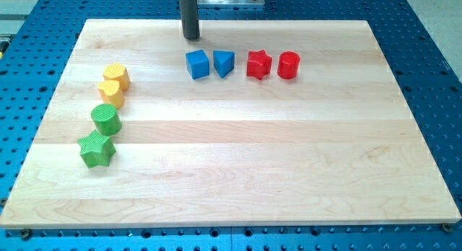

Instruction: Place your arm at the bottom left corner of the board

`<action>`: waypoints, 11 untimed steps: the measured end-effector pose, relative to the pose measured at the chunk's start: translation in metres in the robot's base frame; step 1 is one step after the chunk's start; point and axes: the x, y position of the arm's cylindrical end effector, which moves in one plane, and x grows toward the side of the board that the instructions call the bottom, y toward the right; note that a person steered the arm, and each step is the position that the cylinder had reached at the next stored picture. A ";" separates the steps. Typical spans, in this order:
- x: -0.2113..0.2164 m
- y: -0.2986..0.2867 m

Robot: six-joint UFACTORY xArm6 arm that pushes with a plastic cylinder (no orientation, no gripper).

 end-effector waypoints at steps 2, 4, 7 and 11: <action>0.005 0.000; 0.059 0.004; 0.178 -0.017; 0.351 -0.192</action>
